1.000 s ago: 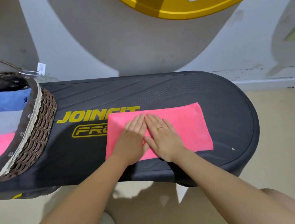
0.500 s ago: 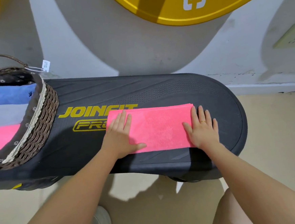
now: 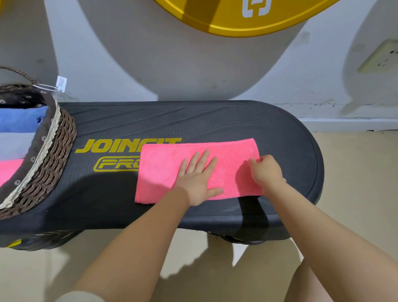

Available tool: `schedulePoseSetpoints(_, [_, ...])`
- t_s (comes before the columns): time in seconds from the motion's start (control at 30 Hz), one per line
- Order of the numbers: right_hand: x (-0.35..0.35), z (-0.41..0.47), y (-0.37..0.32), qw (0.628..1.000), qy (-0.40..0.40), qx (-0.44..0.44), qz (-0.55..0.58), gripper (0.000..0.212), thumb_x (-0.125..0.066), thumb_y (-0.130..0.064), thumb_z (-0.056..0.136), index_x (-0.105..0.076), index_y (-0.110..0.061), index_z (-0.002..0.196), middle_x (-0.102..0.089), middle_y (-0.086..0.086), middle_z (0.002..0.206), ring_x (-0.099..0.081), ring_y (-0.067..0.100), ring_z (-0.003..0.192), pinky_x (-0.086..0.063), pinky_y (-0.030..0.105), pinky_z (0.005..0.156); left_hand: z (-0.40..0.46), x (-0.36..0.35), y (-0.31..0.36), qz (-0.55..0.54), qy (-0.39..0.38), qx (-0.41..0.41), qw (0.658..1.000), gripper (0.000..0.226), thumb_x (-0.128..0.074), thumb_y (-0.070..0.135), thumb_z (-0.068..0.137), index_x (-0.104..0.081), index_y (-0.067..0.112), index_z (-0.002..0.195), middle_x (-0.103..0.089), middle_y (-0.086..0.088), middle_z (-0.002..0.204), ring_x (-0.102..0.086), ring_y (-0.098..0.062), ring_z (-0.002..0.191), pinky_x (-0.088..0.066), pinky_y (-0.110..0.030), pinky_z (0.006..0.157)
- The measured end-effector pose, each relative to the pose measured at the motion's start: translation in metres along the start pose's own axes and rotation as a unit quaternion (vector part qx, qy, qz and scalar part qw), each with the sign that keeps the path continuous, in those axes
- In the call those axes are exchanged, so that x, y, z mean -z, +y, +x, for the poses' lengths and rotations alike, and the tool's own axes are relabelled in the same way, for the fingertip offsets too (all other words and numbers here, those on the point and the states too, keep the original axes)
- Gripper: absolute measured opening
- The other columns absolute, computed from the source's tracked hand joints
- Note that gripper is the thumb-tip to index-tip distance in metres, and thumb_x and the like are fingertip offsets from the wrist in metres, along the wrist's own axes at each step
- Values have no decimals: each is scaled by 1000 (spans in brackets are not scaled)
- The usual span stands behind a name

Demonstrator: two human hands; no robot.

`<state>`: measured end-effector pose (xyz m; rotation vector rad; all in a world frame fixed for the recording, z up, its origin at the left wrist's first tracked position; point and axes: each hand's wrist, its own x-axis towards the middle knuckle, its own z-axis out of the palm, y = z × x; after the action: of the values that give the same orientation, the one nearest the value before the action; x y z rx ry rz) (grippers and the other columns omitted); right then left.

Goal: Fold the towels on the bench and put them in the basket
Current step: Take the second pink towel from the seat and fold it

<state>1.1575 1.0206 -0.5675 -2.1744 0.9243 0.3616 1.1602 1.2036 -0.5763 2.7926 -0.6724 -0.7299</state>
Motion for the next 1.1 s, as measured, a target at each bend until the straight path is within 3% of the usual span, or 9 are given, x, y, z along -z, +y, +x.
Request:
schedulePoseSetpoints(0.23, [23, -24, -9, 993, -75, 8, 86, 21, -65, -23, 84, -63, -3, 91, -62, 11, 94, -58, 29, 88, -50, 42, 82, -1, -6, -4, -46, 22, -19, 999, 85, -48, 57, 86, 3, 30, 149, 20, 6, 156, 20, -16, 143, 15, -38, 114])
schedulePoseSetpoints(0.4, [19, -54, -35, 979, -89, 90, 157, 17, -51, 1, 80, -56, -8, 93, -57, 5, 85, -53, 24, 80, -41, 28, 60, -11, 2, -24, -254, 106, -25, 961, 47, -44, 3, 88, -51, 18, 131, -29, 3, 152, -9, -14, 146, -5, -24, 117])
schedulePoseSetpoints(0.5, [-2, -74, -59, 974, -86, 171, 119, 42, -48, -1, 78, -54, -15, 116, -60, 4, 98, -56, 26, 89, -42, 30, 69, -19, 9, -33, -333, 108, 23, 937, 37, -41, 6, 92, -56, 18, 124, -51, 1, 137, -39, -16, 134, -26, -30, 115])
schedulePoseSetpoints(0.57, [-20, -87, -73, 971, -75, 219, 60, 61, -49, -6, 77, -42, -23, 135, -57, 8, 121, -55, 29, 107, -43, 33, 85, -25, 19, -38, -451, 105, 64, 884, 30, -39, 26, 98, -56, 22, 122, -57, -3, 131, -52, -14, 116, -35, -36, 109])
schedulePoseSetpoints(0.67, [-51, -105, -87, 962, -92, 254, -27, 74, -50, -11, 80, -22, -26, 147, -47, 17, 132, -50, 34, 118, -42, 37, 94, -37, 34, -46, -646, 99, 116, 748, 34, -31, 49, 97, -60, 32, 104, -67, -1, 107, -60, -10, 93, -46, -28, 89])
schedulePoseSetpoints(0.77, [-74, -115, -96, 951, -162, 261, -39, 77, -53, -16, 85, -12, -19, 150, -40, 13, 143, -41, 29, 130, -36, 33, 101, -41, 34, -56, -706, 104, 150, 684, 47, -44, 63, 84, -62, 27, 108, -67, -1, 114, -62, -14, 102, -47, -30, 94])
schedulePoseSetpoints(0.9, [-74, -117, -97, 925, -248, 289, 13, 71, -54, -12, 88, -18, -14, 149, -33, 4, 151, -34, 18, 137, -27, 23, 109, -50, 37, -59, -693, 177, 173, 677, 17, -48, 16, 96, -55, 19, 111, -65, -1, 97, -59, -9, 80, -51, -14, 62])
schedulePoseSetpoints(0.97, [-64, -108, -95, 931, -207, 301, 18, 63, -51, -8, 89, -26, -17, 147, -42, 4, 145, -43, 18, 129, -30, 17, 98, -52, 35, -66, -668, 181, 185, 697, 22, -49, 10, 95, -57, 9, 115, -66, -9, 100, -61, -20, 84, -53, -25, 68])
schedulePoseSetpoints(1.1, [-56, -84, -81, 927, -99, 323, -160, 52, -49, -19, 91, -37, -24, 141, -40, 12, 134, -52, 32, 112, -43, 33, 91, -53, 29, -80, -561, 156, 222, 782, 31, -45, 15, 96, -49, 5, 126, -58, -15, 124, -57, -26, 104, -47, -36, 90])
